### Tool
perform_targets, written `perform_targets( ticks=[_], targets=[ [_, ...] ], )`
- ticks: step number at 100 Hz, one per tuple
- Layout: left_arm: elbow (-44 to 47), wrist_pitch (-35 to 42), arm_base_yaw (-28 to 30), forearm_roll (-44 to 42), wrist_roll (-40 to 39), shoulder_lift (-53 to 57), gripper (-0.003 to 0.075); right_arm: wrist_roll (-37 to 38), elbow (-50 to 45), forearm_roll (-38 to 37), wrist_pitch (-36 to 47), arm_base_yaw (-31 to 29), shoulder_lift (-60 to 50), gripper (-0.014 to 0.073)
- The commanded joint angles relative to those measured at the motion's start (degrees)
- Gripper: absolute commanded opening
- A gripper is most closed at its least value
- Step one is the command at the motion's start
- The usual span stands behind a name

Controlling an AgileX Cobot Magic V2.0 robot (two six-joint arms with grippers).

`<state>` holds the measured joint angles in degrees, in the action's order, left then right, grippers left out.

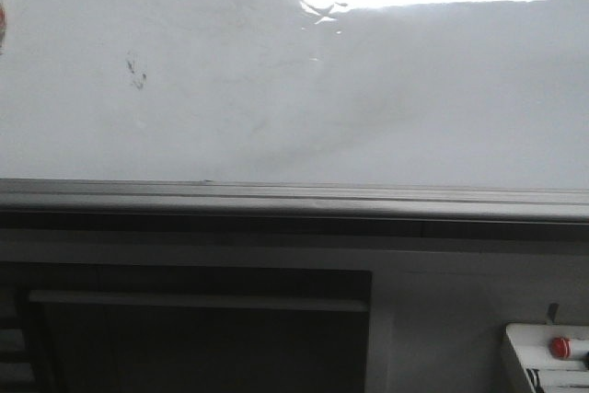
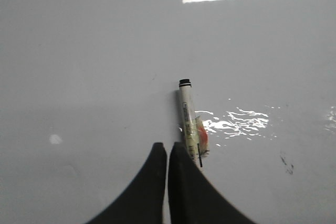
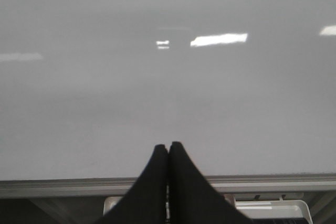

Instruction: Write number 2 on whiteboard

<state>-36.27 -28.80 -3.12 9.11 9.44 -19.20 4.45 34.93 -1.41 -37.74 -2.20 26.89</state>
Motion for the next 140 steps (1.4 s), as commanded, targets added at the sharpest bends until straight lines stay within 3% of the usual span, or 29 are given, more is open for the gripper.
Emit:
perform_targets(
  ticks=[1, 24, 31, 39, 53, 60, 108, 140],
  targets=[
    [-2.0, 3.8, -2.3, 0.3, -0.6, -1.0, -0.0018, -0.5, 2.1, -0.6, 3.4, -0.3, 2.3, -0.0072],
    [-2.0, 2.4, -7.8, 0.3, -0.6, -1.1, -0.0016, -2.1, 2.1, -0.6, 3.9, -0.3, 4.7, -0.0072],
    [-2.0, 1.3, -7.9, 0.3, -0.6, -1.7, 0.0018, -3.2, 2.1, -0.6, 3.9, -0.3, 4.9, -0.0057],
    [-2.0, 0.5, -7.9, 0.3, -0.6, -3.0, 0.0146, -3.9, 2.1, -0.5, 3.9, -0.3, 4.9, 0.0009],
    [-2.0, 0.6, -7.9, 0.3, -0.6, -6.9, 0.0428, -4.4, 2.1, 0.5, 3.9, -0.3, 4.9, 0.0219],
    [-2.0, 0.7, -7.8, 0.3, -0.6, -9.9, 0.0498, -4.4, 2.1, 0.7, 4.0, -0.3, 4.9, 0.0295],
    [-7.9, 4.6, -7.7, -2.1, -0.6, -37.7, 0.0505, -4.4, 2.0, 0.7, 4.3, -0.3, 4.9, 0.0311],
    [-12.3, 6.7, -7.7, -2.1, -0.6, -47.6, 0.0501, -4.4, 2.0, 0.7, 4.3, -0.3, 4.9, 0.0311]
  ],
)
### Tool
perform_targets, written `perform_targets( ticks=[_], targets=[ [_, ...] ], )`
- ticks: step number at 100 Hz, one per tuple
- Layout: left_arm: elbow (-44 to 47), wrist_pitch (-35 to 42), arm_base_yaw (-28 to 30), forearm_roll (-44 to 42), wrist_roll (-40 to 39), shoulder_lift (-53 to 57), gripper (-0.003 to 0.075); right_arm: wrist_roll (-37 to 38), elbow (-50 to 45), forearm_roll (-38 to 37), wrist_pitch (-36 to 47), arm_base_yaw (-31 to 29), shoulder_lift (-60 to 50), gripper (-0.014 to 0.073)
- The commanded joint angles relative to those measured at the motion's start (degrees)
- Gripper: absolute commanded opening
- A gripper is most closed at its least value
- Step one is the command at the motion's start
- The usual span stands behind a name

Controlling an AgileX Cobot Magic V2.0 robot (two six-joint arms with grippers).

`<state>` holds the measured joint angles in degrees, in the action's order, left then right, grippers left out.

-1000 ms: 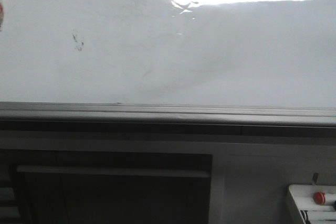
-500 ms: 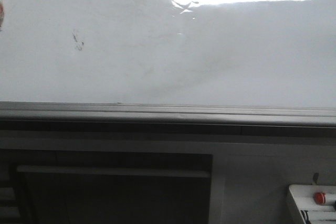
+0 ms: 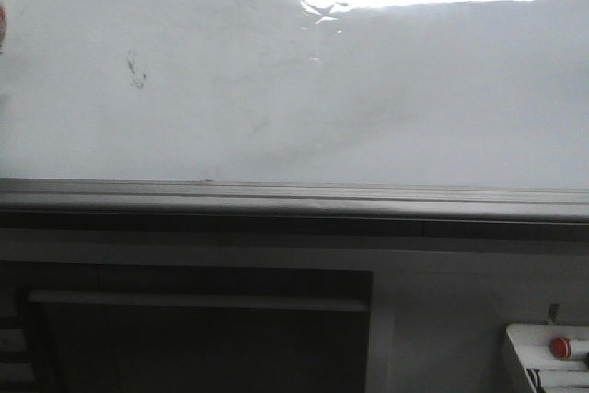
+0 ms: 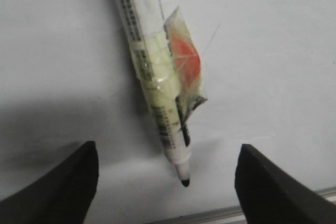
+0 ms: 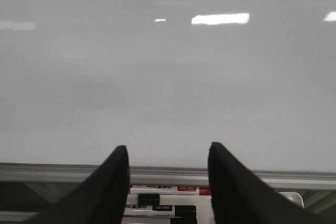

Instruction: Write number 2 on whiteboard

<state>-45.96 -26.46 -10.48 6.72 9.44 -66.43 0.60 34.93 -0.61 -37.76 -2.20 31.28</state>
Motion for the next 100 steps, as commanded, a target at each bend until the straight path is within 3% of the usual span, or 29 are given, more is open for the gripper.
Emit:
perform_targets(
  ticks=[1, 10, 35, 80, 100],
  targets=[
    [-2.7, 4.7, -0.3, 0.3, -0.6, -0.5, 0.05, -0.6, 2.0, -0.1, 4.3, -0.3, 0.5, 0.0311],
    [-3.0, 6.0, -0.3, 0.3, -0.6, -1.3, 0.0461, -0.6, 2.0, -0.1, 4.3, -0.3, 0.5, 0.0311],
    [-3.0, 6.3, -0.3, 0.3, -0.6, -1.9, 0.0242, -0.6, 2.0, -0.1, 4.3, -0.3, 0.5, 0.0311],
    [-3.0, 8.9, -0.3, 0.3, -0.6, -3.5, 0.0223, -0.6, 2.0, -0.1, 4.3, -0.3, 0.5, 0.0311],
    [-3.0, 8.9, -0.3, 0.3, -0.6, -3.5, 0.007, -0.6, 2.0, -0.1, 4.3, -0.3, 0.5, 0.0311]
  ],
)
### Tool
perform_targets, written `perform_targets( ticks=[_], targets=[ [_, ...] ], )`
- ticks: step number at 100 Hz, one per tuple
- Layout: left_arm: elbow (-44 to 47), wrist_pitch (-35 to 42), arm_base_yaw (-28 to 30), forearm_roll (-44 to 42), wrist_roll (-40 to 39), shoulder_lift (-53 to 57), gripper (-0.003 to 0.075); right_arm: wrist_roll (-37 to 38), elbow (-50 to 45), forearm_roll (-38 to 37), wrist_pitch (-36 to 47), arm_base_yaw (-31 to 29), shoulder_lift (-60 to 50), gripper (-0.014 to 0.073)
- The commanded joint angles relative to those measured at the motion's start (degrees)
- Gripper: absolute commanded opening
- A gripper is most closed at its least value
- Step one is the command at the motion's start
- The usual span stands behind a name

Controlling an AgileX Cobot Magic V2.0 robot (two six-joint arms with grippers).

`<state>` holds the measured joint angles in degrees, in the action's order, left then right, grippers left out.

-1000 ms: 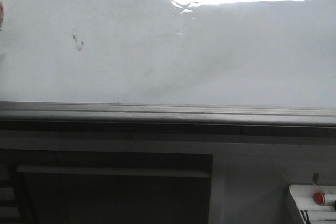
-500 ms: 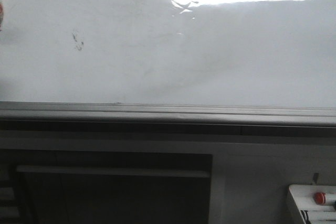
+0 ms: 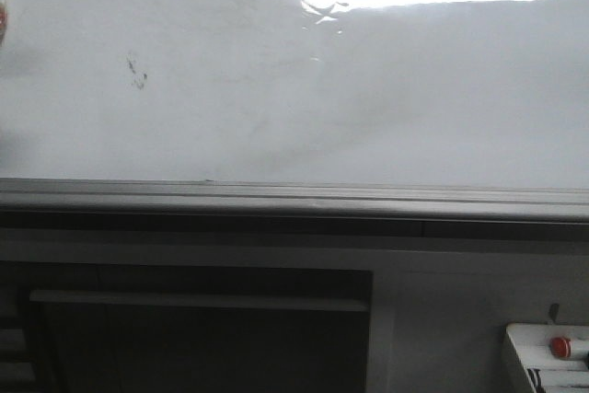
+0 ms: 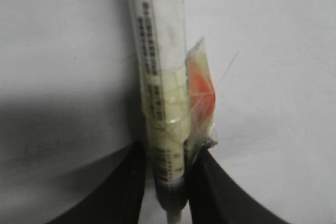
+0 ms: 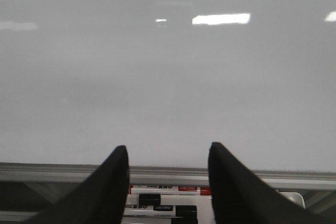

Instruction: Write number 2 on whiteboard

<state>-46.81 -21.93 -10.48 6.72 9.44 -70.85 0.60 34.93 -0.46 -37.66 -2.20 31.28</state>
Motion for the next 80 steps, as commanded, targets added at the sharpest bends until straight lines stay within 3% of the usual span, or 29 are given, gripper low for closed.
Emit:
perform_targets(
  ticks=[1, 15, 31, 57, 67, 80],
  targets=[
    [-2.2, 4.3, -0.3, 0.3, -0.6, 0.9, 0.0065, -0.6, 2.0, -0.2, 4.2, -0.3, 0.5, 0.0311],
    [-2.2, 2.9, -0.3, 0.3, -0.6, 0.9, -0.002, -0.6, 2.0, -0.1, 4.0, -0.3, 0.5, 0.0311],
    [-3.6, -3.8, -0.7, 0.1, 3.3, 2.6, -0.0018, -2.0, 2.3, 3.7, 3.3, -0.3, 0.7, 0.0311],
    [-14.1, -31.2, -7.8, 0.4, 16.4, 4.3, -0.0018, -19.6, 9.3, 22.0, -7.8, 3.8, 7.4, 0.0311],
    [-15.8, -35.8, -12.3, 1.1, 20.6, 4.3, -0.0018, -26.2, 11.7, 27.7, -10.3, 6.3, 11.6, 0.0311],
    [-16.0, -36.0, -19.1, 1.6, 25.7, 4.3, -0.0018, -34.0, 15.3, 31.5, -15.2, 11.2, 17.8, 0.0311]
  ],
)
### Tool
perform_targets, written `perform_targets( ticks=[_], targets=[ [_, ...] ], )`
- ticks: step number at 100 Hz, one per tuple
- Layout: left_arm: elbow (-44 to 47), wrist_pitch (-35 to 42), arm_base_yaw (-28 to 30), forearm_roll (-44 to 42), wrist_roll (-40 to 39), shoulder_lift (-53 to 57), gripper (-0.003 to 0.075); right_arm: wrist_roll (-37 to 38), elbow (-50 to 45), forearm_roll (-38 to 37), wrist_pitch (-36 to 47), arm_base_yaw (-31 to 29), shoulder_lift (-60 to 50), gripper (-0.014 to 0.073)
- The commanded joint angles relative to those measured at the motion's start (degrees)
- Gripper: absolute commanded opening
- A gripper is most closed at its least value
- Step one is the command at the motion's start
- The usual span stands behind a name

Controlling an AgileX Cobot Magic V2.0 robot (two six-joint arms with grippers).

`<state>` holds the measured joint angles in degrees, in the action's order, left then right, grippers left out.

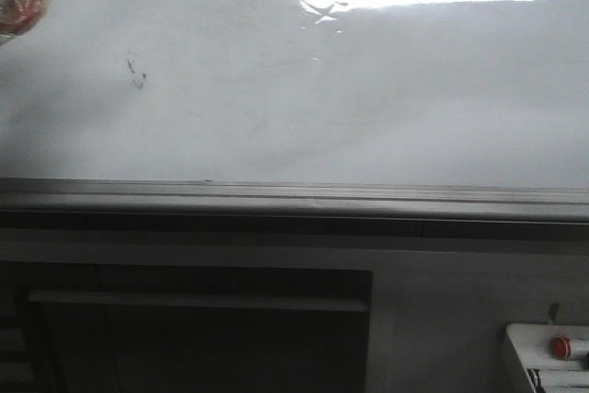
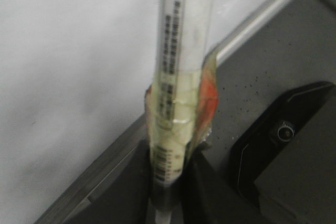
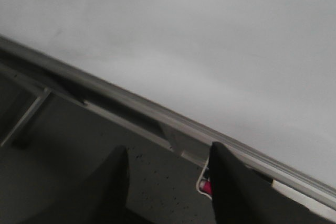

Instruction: Write number 2 on whiteboard

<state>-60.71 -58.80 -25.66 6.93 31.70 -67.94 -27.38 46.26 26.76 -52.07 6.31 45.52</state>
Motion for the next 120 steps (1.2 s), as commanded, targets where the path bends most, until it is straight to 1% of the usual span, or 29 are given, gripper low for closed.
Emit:
perform_targets(
  ticks=[1, 12, 24, 35, 44, 53, 63, 73, 81, 92, 105, 113, 120],
  targets=[
    [-2.1, 0.9, -4.7, 1.4, 4.1, 1.4, -0.0018, -6.9, 4.5, 4.3, -1.5, 3.0, 3.9, 0.0311],
    [-2.1, 1.3, -11.1, 1.4, 7.4, 1.4, -0.0018, -13.4, 8.1, 4.3, -6.1, 9.5, 10.3, 0.0311],
    [-2.1, 2.1, -17.0, 1.4, 8.4, 1.4, -0.0018, -18.7, 12.0, 4.3, -6.7, 17.7, 16.5, 0.0311],
    [-2.1, 2.4, -20.7, 1.4, 8.4, 1.4, -0.0018, -20.1, 15.9, 4.3, -6.0, 24.2, 21.0, 0.0311],
    [-2.1, 2.7, -22.8, 1.4, 8.4, 1.4, -0.0018, -20.1, 19.6, 5.5, -5.1, 27.7, 23.3, 0.0311],
    [-2.1, 3.8, -24.1, 1.4, 8.4, 1.4, -0.0018, -20.2, 22.3, 7.4, -3.6, 29.5, 24.4, 0.0311],
    [-2.1, 6.2, -24.5, 2.8, 8.4, 1.4, -0.0018, -21.7, 23.0, 9.5, -2.4, 29.9, 24.8, 0.0311],
    [-2.1, 8.6, -24.5, 4.0, 8.4, 1.4, -0.0018, -25.9, 23.0, 12.2, -2.2, 29.9, 24.9, 0.0311],
    [-2.1, 8.8, -24.5, 4.2, 8.4, 1.4, -0.0018, -28.7, 23.0, 13.7, -2.0, 29.9, 24.9, 0.0311],
    [-2.1, 8.8, -24.5, 4.2, 8.4, 1.4, -0.0018, -32.3, 23.0, 13.8, -1.4, 30.1, 24.9, 0.0311],
    [-2.1, 8.8, -24.5, 4.2, 8.4, 1.4, -0.0018, -36.7, 23.0, 13.8, 0.4, 31.8, 25.2, 0.0311],
    [-2.1, 8.8, -24.5, 4.2, 8.6, 1.4, -0.0018, -41.8, 23.0, 13.7, 0.4, 32.2, 26.0, 0.0311],
    [-2.1, 8.8, -24.5, 4.2, 9.1, 1.4, -0.0018, -44.5, 23.0, 13.7, 0.7, 32.2, 26.8, 0.0311]
  ],
)
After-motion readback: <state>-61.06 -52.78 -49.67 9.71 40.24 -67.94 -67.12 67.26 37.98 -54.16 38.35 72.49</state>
